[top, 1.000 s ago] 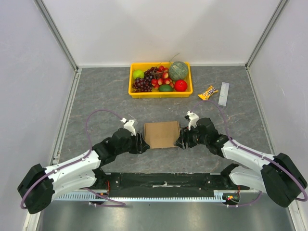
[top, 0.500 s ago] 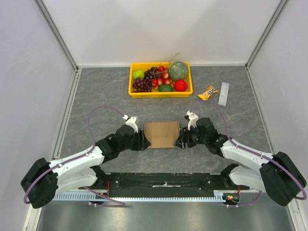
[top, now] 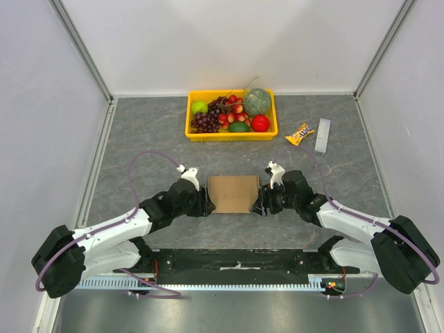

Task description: Fold the paper box

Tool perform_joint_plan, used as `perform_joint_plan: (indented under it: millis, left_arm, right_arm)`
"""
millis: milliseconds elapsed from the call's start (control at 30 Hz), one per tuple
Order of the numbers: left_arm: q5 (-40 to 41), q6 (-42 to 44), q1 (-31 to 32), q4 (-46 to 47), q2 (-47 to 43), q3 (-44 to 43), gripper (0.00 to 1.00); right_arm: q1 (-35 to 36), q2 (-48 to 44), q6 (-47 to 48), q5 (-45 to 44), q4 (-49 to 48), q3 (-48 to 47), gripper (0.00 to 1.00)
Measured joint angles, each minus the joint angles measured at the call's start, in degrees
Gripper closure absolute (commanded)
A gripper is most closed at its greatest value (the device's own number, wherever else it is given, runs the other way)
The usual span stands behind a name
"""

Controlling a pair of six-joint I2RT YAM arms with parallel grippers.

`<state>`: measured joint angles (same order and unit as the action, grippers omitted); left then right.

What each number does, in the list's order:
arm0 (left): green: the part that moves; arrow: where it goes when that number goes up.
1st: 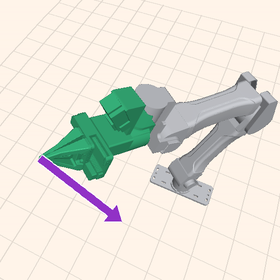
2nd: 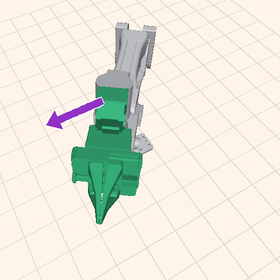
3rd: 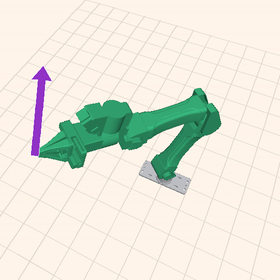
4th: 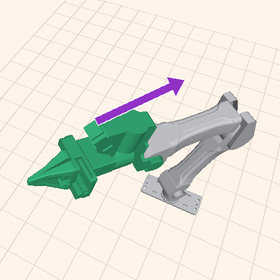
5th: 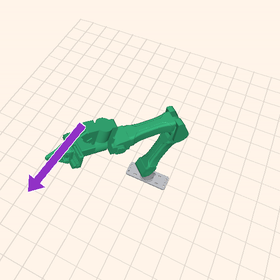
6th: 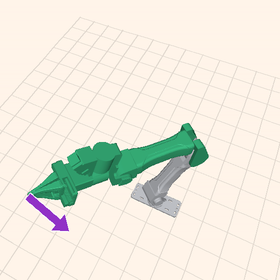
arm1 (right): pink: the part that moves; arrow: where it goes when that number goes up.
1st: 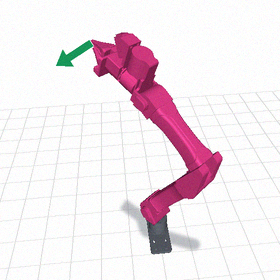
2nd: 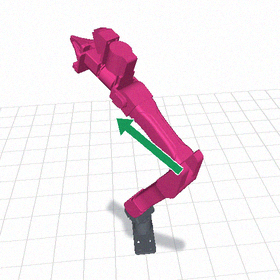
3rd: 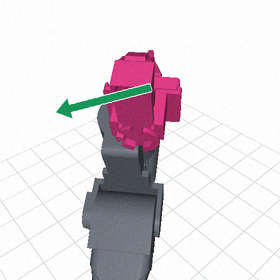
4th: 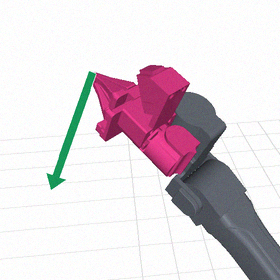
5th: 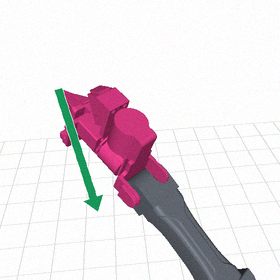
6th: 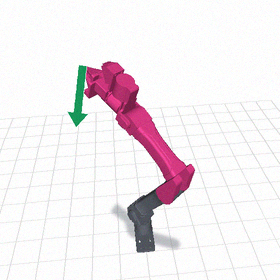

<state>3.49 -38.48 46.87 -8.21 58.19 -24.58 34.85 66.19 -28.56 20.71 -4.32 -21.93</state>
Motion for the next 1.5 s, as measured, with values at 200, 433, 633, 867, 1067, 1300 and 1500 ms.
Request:
perform_joint_plan:
  millis: [200, 433, 633, 867, 1067, 1300, 1500]
  left_arm:
    - [1.4, 0.5, 0.0, 0.0, 2.1, -1.2, 0.38]
    - [2.3, 0.6, 0.0, 1.1, 2.6, -1.2, 0.37]
    - [1.2, 0.6, 0.0, 3.0, 4.2, -1.2, 0.37]
    - [-0.8, 0.6, 0.0, 5.4, 4.3, -1.1, 0.37]
    - [-1.2, 0.6, 0.1, 5.6, 4.3, -0.5, 0.38]
    - [-2.2, 0.6, 0.1, 6.6, 4.3, 0.2, 0.42]
    - [-2.4, 0.6, 0.1, 6.9, 4.3, 0.5, 0.44]
  right_arm:
    - [0.0, 0.0, 0.0, 0.0, 0.0, 0.0, 0.30]
    - [0.0, 0.0, -0.1, 0.0, 0.0, 0.0, 0.30]
    - [0.0, 0.4, -1.0, 0.0, -0.9, 0.0, 0.32]
    - [0.0, 1.1, -1.9, 0.2, -1.4, 0.0, 0.36]
    - [0.0, 1.4, -2.1, 0.2, -1.1, 0.0, 0.38]
    - [0.0, 1.6, -2.3, 0.4, -1.0, 0.0, 0.42]
    - [0.0, 2.0, -2.5, 0.7, -1.0, 0.0, 0.46]
